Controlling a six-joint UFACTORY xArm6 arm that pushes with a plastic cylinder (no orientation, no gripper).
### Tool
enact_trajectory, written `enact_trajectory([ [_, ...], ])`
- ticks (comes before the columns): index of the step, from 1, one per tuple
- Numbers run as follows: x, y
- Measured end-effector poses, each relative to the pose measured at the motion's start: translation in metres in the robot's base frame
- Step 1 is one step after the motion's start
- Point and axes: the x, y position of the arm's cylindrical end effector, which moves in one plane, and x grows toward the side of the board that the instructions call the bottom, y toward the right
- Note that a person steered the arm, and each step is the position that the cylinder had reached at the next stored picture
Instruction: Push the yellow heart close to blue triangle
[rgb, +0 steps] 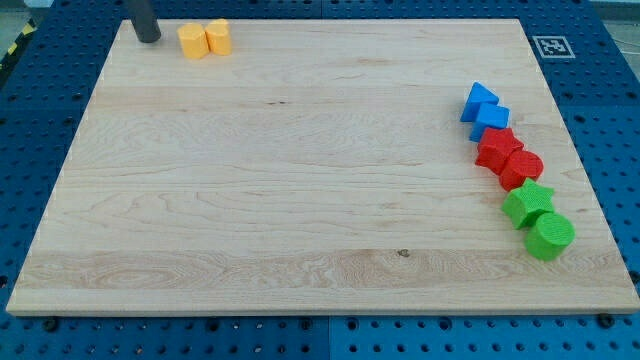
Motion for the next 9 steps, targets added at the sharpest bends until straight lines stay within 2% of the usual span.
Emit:
enact_trajectory([
  [4,-0.004,0.045],
  [5,-0.012,0.071],
  [9,0.020,0.152],
])
